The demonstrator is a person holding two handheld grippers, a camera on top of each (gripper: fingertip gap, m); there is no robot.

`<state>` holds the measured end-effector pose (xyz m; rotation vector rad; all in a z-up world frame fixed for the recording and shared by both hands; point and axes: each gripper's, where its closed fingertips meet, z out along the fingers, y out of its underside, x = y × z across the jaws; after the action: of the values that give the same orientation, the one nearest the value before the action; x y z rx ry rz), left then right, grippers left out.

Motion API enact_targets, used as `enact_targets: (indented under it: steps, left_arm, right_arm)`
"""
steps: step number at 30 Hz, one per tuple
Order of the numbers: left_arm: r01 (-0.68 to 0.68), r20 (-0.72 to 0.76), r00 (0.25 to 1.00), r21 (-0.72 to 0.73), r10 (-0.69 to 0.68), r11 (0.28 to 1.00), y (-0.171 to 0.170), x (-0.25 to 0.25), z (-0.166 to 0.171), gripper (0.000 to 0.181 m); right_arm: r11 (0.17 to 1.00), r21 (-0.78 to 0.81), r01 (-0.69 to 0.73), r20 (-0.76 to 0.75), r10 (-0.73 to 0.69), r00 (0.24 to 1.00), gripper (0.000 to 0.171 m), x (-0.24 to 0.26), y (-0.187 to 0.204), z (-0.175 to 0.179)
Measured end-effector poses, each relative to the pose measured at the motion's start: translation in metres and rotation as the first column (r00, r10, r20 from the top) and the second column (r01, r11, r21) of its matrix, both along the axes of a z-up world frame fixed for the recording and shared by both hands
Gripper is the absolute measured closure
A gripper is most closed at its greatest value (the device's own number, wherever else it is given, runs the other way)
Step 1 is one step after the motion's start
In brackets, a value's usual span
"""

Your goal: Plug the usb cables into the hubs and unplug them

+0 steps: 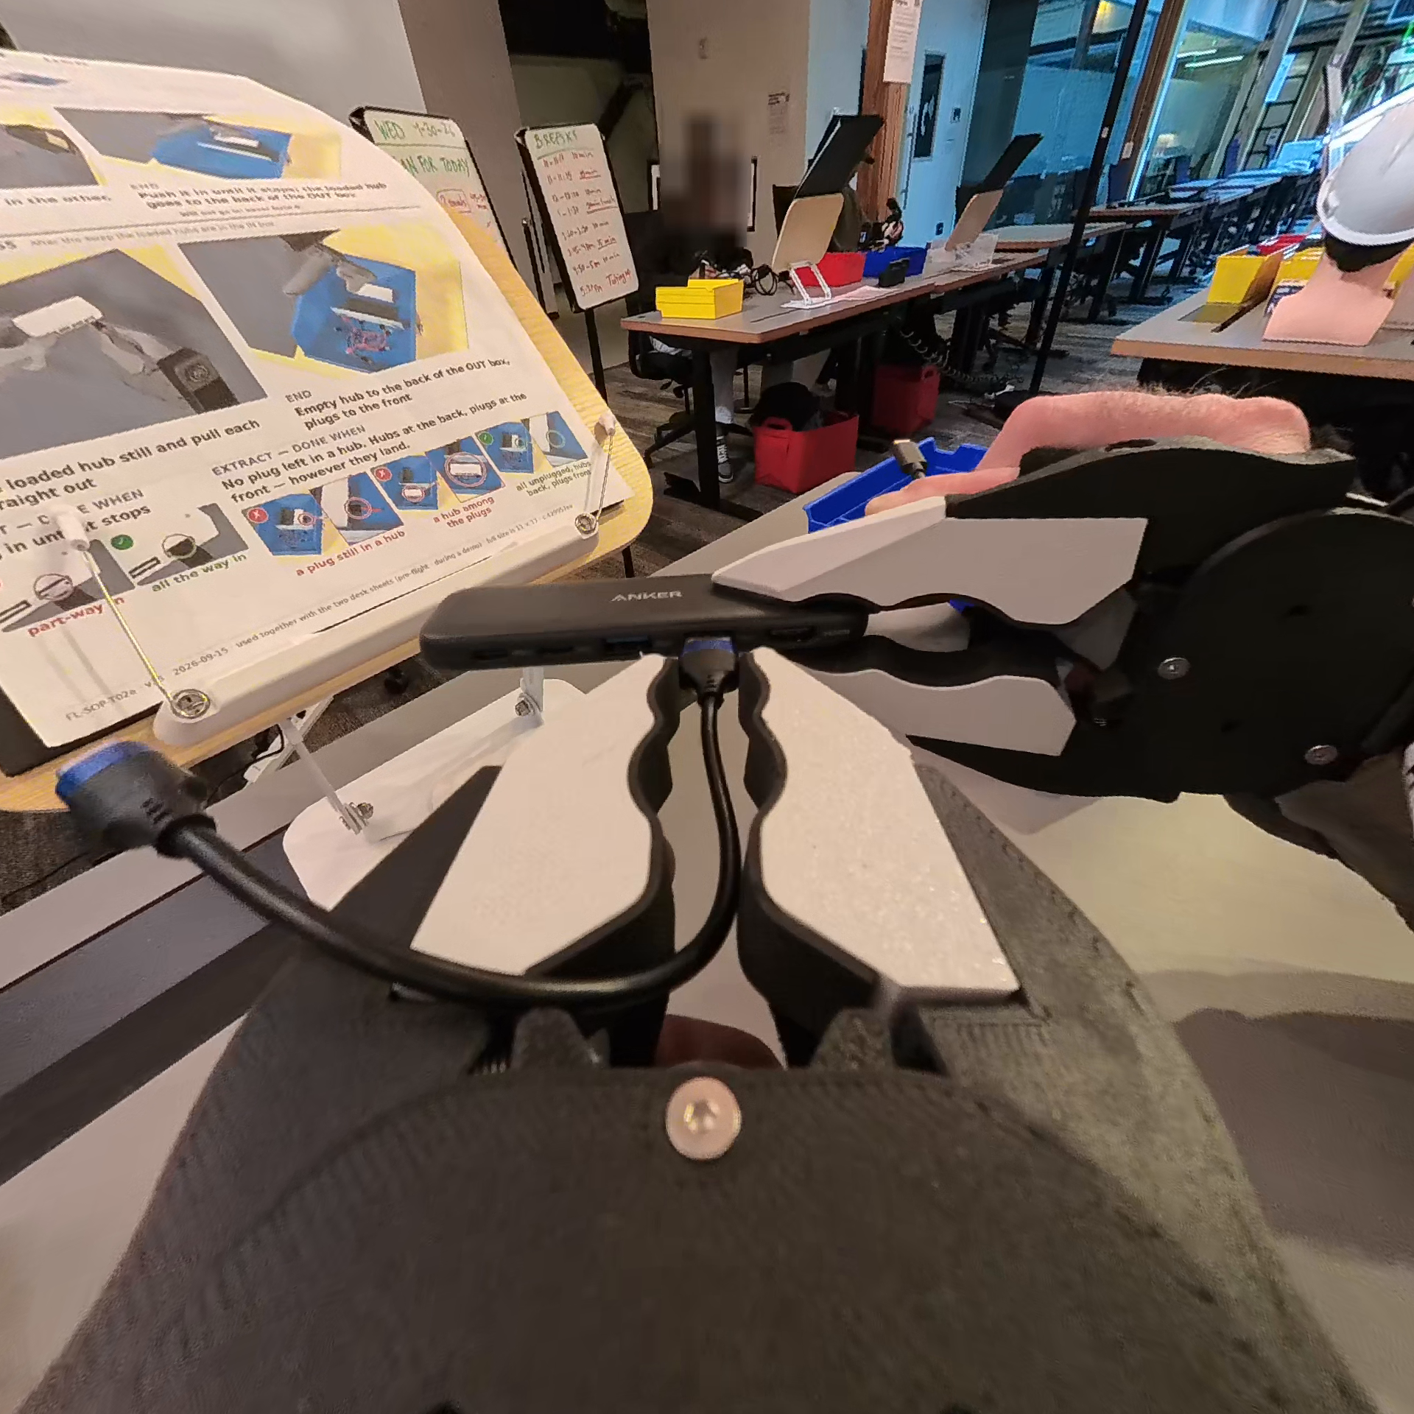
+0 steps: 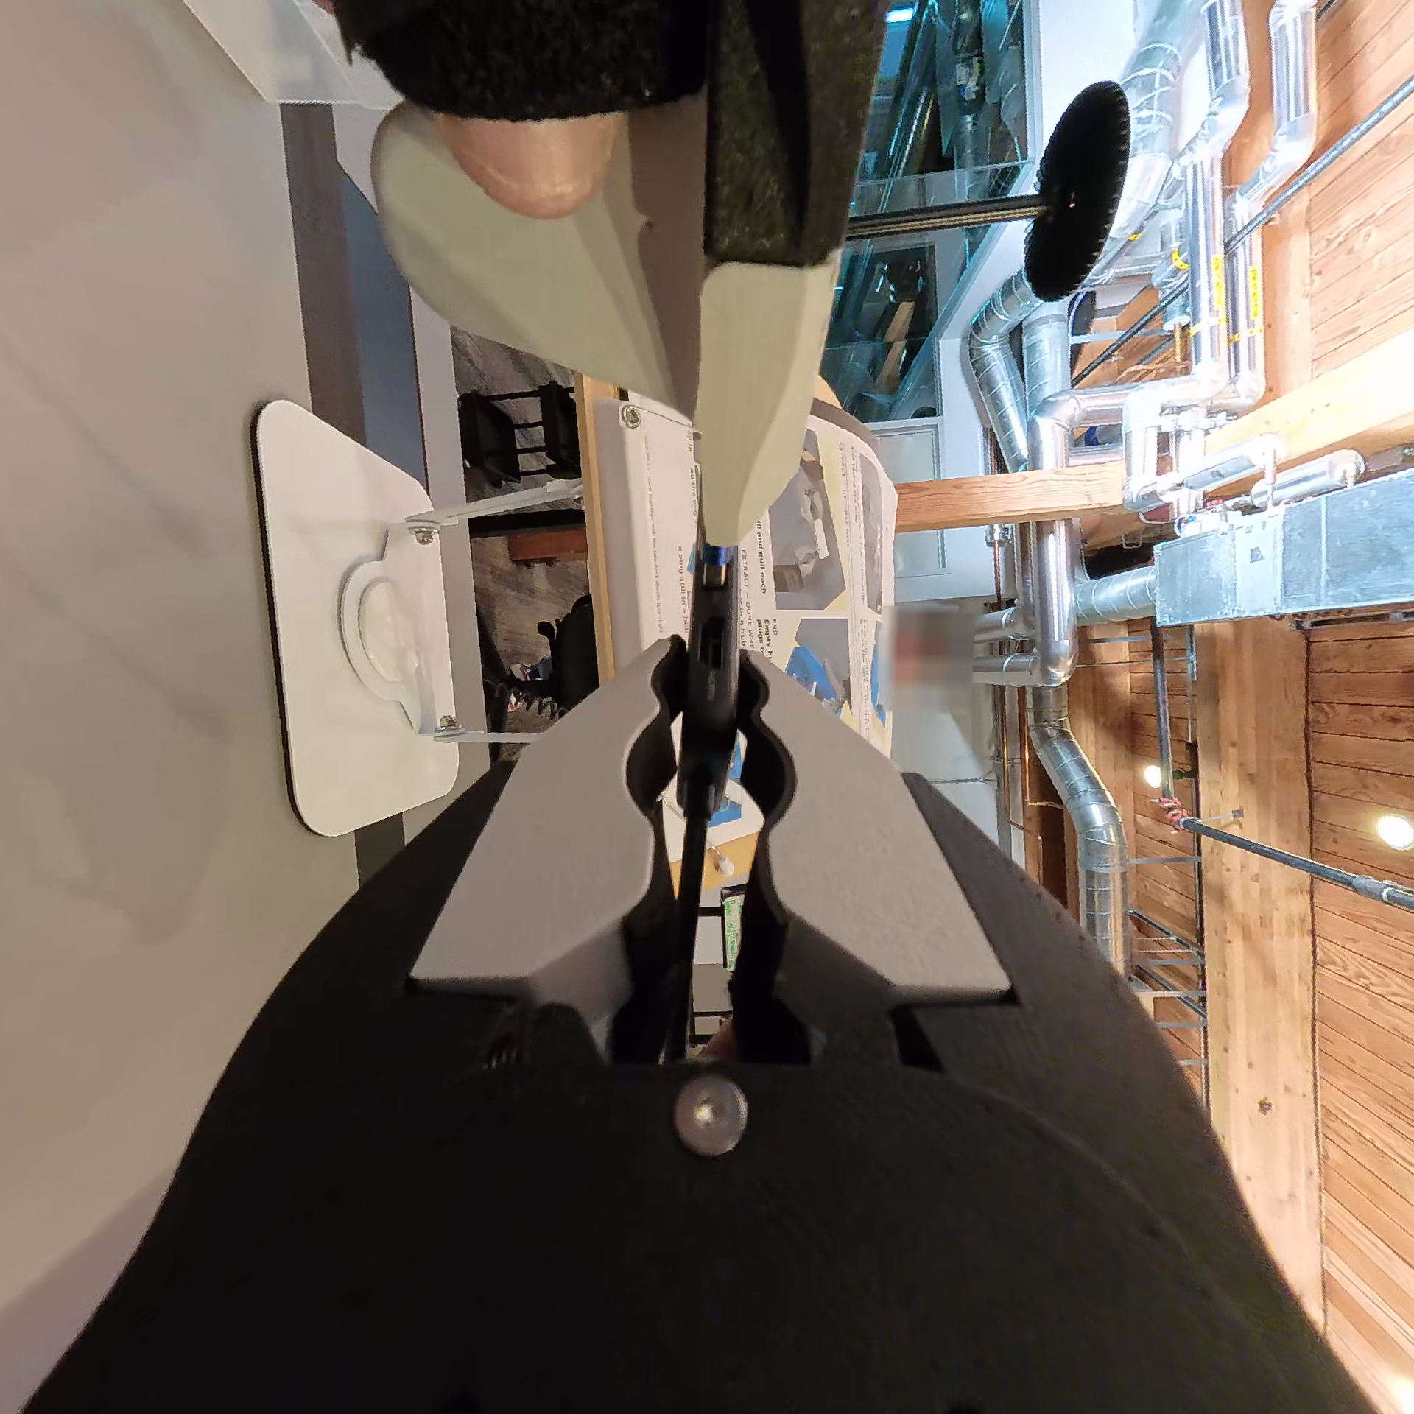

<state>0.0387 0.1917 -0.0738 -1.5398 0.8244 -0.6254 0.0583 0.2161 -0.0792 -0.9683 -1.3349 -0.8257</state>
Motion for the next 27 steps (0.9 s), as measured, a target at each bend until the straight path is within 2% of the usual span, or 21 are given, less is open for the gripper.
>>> enact_targets:
  steps: [17,20,22,25,27]
  left_arm:
    - [0.011,0.001,1.0,0.04,-0.011,0.999,0.002,-0.001,0.0,0.167]
    - [0.105,0.025,0.994,0.061,-0.106,0.993,-0.008,0.003,0.008,0.154]
    - [0.136,-0.008,0.991,0.067,-0.136,0.988,-0.012,0.004,0.009,0.14]
    - [0.219,-0.009,0.975,0.127,-0.22,0.967,-0.024,0.003,0.019,0.134]
    - [0.232,-0.044,0.973,0.199,-0.228,0.952,-0.027,-0.004,0.027,0.134]
  right_arm:
    - [1.0,0.015,-0.003,-0.001,0.003,1.0,0.162,-0.004,0.0,0.002]
    - [1.0,0.011,-0.006,-0.024,0.006,1.0,0.162,0.0,-0.001,0.006]
    - [1.0,-0.005,-0.002,-0.044,0.002,0.999,0.162,0.007,0.001,0.009]
    - [0.998,-0.061,-0.013,-0.085,0.008,0.996,0.162,0.021,0.002,0.011]
    - [0.994,-0.096,-0.042,-0.131,0.029,0.991,0.163,0.028,0.0,0.016]
